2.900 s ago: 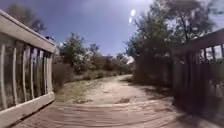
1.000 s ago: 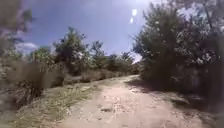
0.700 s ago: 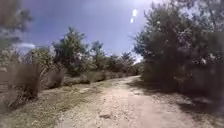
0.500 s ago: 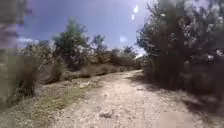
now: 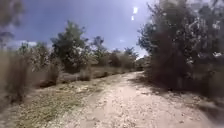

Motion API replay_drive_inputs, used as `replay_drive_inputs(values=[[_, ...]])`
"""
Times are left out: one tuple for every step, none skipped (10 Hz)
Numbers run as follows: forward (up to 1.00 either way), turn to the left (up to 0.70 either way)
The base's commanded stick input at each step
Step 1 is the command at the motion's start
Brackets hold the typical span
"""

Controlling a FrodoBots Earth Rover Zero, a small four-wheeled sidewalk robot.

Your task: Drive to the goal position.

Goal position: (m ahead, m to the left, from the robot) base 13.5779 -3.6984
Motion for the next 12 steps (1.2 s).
replay_drive_inputs(values=[[0.7, 0.0], [0.7, 0.0], [0.7, 0.0], [0.7, 0.0], [0.7, 0.0], [0.7, 0.0], [0.7, 0.0], [0.7, 0.0], [0.7, 0.0], [0.7, 0.0], [0.7, 0.0], [0.7, 0.0]])
